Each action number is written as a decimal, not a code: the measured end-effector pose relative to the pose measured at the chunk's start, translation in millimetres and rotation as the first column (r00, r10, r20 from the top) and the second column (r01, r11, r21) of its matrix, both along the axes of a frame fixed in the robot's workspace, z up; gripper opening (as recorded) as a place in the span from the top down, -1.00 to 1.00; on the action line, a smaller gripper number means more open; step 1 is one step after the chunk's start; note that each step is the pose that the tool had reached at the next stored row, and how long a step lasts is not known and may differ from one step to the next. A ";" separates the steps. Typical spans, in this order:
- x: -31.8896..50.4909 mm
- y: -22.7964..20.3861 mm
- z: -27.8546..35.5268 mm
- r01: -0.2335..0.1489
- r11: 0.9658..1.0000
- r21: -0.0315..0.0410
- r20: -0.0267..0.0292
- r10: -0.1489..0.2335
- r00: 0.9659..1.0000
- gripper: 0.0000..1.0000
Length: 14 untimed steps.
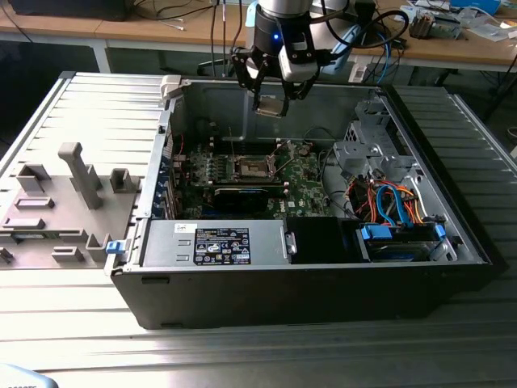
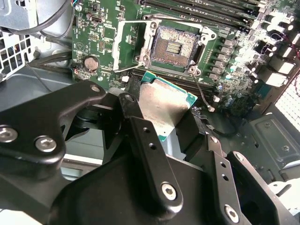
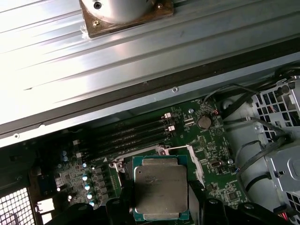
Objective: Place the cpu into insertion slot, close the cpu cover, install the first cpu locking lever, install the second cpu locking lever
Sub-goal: 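Place the cpu into insertion slot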
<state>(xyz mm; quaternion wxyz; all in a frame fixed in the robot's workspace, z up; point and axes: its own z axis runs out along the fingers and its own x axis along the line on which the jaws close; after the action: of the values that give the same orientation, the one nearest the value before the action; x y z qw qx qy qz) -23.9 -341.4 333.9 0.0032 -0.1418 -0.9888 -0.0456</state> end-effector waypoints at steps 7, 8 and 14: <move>0.0 0.0 0.0 0.013 1.000 0.000 0.000 -0.013 1.000 -0.09; 0.0 0.0 0.0 0.015 1.000 0.000 0.000 -0.015 1.000 -0.09; 0.0 0.0 -0.1 0.031 1.000 0.000 0.000 -0.031 1.000 -0.09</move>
<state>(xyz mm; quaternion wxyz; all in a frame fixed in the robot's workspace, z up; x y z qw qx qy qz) -23.9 -341.4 333.8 0.0025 -0.1573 -0.9865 -0.0457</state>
